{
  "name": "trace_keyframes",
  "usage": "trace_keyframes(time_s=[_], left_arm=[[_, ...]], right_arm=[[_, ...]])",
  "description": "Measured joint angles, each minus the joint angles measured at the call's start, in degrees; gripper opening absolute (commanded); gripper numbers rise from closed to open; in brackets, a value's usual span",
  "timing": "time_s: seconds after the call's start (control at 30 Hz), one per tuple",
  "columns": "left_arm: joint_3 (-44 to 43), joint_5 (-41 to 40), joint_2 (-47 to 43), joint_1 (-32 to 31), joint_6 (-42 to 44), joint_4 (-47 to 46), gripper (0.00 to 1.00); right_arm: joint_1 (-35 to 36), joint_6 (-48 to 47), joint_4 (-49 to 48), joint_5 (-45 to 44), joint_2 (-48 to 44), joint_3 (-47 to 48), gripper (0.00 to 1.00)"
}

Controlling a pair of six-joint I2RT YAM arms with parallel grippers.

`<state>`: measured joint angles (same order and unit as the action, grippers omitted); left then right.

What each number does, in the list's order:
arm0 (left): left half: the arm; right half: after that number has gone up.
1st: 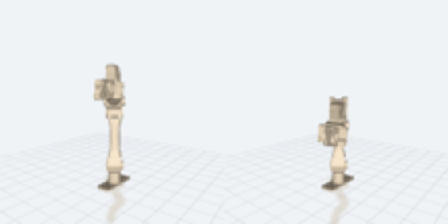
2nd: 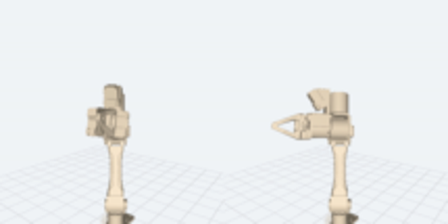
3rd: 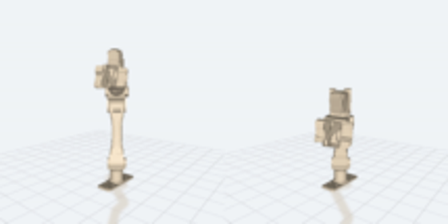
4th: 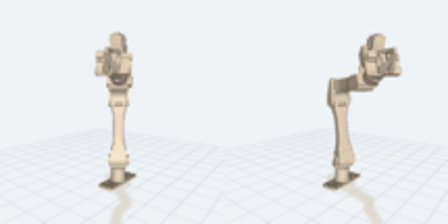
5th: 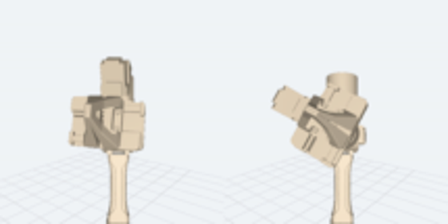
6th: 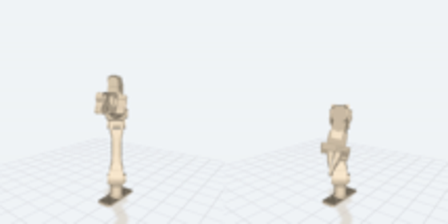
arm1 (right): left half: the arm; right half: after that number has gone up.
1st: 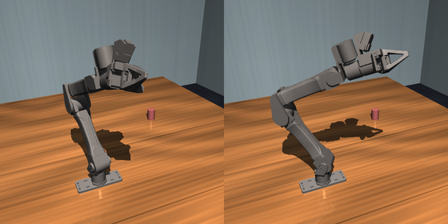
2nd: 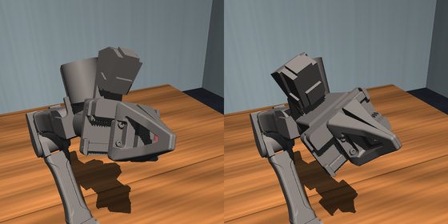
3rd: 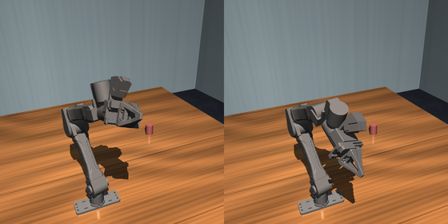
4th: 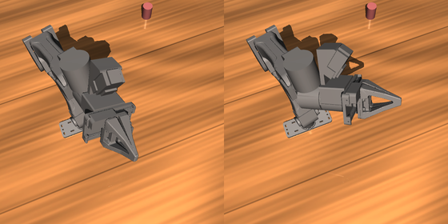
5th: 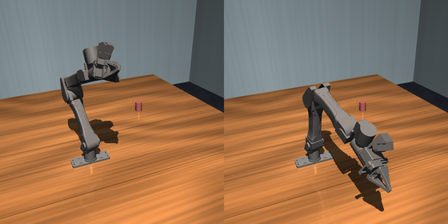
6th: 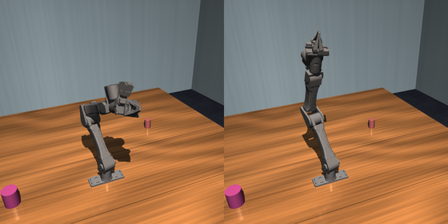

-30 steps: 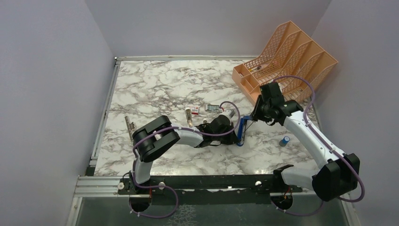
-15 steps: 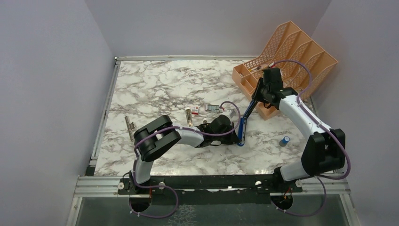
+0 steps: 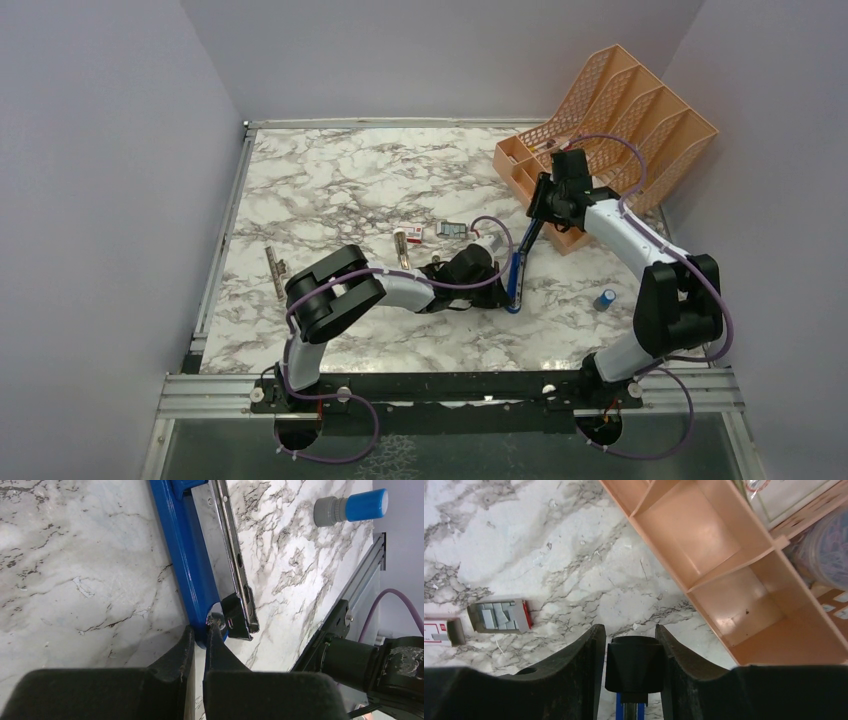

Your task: Load the staples into the stapler

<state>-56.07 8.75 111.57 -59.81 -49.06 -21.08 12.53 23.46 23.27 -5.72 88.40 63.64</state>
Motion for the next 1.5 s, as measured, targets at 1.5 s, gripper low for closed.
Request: trace_keyframes(time_s=[1.5], left_arm=[[-1.40,-10.88,-9.40,-1.07,6.14,21.27,0.39]], right_arm=[[0.04,-0.59,4.83,7.15,-7.08,-1.97,0.51]])
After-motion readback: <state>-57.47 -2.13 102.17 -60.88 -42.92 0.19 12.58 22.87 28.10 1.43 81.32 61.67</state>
